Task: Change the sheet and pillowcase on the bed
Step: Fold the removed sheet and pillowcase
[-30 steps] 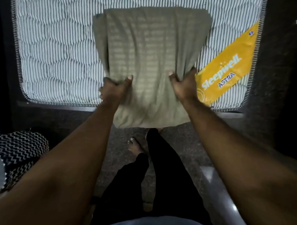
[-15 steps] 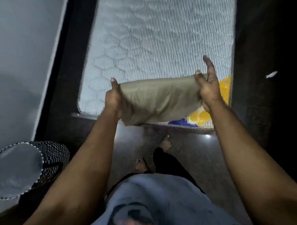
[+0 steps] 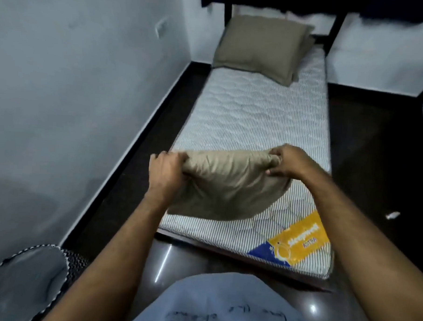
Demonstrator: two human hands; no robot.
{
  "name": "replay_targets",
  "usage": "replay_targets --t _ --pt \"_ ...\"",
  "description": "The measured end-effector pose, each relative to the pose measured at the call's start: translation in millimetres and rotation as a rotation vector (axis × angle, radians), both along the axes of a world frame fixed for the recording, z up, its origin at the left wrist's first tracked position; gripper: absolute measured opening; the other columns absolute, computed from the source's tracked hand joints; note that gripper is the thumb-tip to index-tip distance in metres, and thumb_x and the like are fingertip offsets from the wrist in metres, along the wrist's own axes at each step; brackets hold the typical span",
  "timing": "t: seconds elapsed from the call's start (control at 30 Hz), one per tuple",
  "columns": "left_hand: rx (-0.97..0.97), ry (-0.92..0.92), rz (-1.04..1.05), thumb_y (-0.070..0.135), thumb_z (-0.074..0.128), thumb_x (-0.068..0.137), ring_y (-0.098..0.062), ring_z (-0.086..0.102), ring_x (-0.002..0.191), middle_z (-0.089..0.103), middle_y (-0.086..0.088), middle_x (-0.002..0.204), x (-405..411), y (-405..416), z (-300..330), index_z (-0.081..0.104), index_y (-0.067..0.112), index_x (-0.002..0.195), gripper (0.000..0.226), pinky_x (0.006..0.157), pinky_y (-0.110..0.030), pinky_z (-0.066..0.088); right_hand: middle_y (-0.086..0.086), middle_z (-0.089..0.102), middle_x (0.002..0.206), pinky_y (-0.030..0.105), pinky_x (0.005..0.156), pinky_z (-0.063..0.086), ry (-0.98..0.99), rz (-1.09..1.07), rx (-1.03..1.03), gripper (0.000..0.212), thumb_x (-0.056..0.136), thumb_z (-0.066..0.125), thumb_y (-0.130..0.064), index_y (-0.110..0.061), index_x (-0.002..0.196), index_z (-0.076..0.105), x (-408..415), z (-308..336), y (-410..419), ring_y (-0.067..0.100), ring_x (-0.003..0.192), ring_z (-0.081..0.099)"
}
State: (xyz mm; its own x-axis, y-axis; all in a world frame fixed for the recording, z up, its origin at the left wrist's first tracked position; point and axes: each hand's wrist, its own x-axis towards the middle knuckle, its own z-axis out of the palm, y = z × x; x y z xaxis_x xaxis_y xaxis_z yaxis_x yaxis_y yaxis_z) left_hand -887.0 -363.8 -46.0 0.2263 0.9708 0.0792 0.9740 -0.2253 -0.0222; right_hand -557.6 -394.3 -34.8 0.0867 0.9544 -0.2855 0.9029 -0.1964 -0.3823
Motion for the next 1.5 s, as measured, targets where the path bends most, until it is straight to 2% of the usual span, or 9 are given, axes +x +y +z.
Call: replay_targets --t 0.17,0.3,0.43,0.57,0.73,0.9,1.17,1.3,1.5 --pt "-0.011 -0.082 -0.079 0.052 0.082 0.062 -0.029 0.048 0.122 0.053 -0.003 0.128 -29 9 2 0.077 0.030 0.087 0.033 0.104 -0.048 0.033 0.001 0.040 0.139 0.047 0.103 0.029 -0.314 0.228 -0.144 0.051 0.075 0.073 -0.066 -0.035 0.115 0.071 -11 22 32 0.028 0.129 0.033" --pt "-0.357 -0.508 -0.035 0.055 0.090 0.056 -0.021 0.067 0.082 0.071 -0.001 0.082 -60 5 38 0.069 0.015 0.081 0.052 0.075 -0.044 0.052 -0.002 0.029 0.155 0.046 0.109 0.032 -0.303 0.515 -0.286 0.073 0.074 0.070 -0.072 -0.030 0.133 0.060 -26 40 59 0.023 0.139 0.034" --pt "-0.413 -0.752 -0.108 0.047 0.093 0.060 -0.026 0.069 0.076 0.072 -0.013 0.082 -69 -8 79 0.071 0.009 0.083 0.049 0.070 -0.041 0.053 -0.003 0.023 0.161 0.023 0.116 0.026 0.230 0.863 -0.167 0.109 0.070 0.082 -0.058 -0.026 0.157 0.024 -118 40 59 0.012 0.145 0.030" --pt "-0.466 -0.845 -0.079 0.020 0.093 0.067 -0.011 0.066 0.078 0.074 -0.015 0.087 -94 -10 97 0.070 0.003 0.090 0.037 0.070 -0.031 0.053 -0.016 0.064 0.128 0.018 0.100 0.046 0.702 0.868 -0.246 0.069 0.080 0.085 -0.024 -0.024 0.140 0.050 -215 25 40 -0.001 0.120 0.059" --pt "-0.102 -0.585 0.160 0.056 0.085 0.062 -0.012 0.068 0.097 0.072 0.009 0.097 -185 -15 93 0.069 0.031 0.101 0.049 0.083 -0.032 0.052 0.000 0.076 0.109 0.041 0.093 0.057 0.914 0.633 -0.260 0.026 0.092 0.073 -0.019 -0.016 0.117 0.069 -303 15 40 0.019 0.103 0.072" --pt "0.447 -0.471 0.484 0.032 0.064 0.090 -0.027 0.061 0.107 0.064 -0.001 0.115 -286 -67 54 0.062 0.024 0.122 0.033 0.088 -0.046 0.050 0.008 0.076 0.103 0.040 0.090 0.056 1.011 0.371 -0.306 0.019 0.093 0.063 -0.007 -0.007 0.111 0.070 -418 25 35 0.022 0.097 0.072" --pt "0.109 -1.728 1.093 0.067 0.054 0.088 -0.017 0.052 0.131 0.053 -0.005 0.145 -411 -184 -59 0.040 0.016 0.147 0.079 0.104 -0.029 0.040 0.017 0.074 0.103 0.042 0.091 0.056 1.096 0.329 -0.541 0.026 0.096 0.059 -0.007 0.003 0.119 0.065 -620 52 3 0.028 0.094 0.071" --pt "0.251 -2.332 1.144 0.076 0.036 0.092 -0.019 0.073 0.100 0.073 -0.008 0.119 -448 -208 -55 0.067 0.018 0.123 0.073 0.090 -0.037 0.052 0.023 0.068 0.121 0.044 0.097 0.055 1.167 0.461 -0.834 0.036 0.098 0.058 -0.017 0.005 0.127 0.062 -691 56 -22 0.032 0.110 0.067" --pt "0.401 -2.472 1.178 0.067 0.033 0.098 -0.015 0.074 0.097 0.076 -0.003 0.112 -509 -225 -53 0.077 0.020 0.108 0.065 0.095 -0.034 0.051 0.014 0.074 0.109 0.038 0.091 0.055 1.028 0.624 -0.693 0.039 0.098 0.060 -0.039 -0.005 0.116 0.069 -774 14 -11 0.027 0.105 0.070"
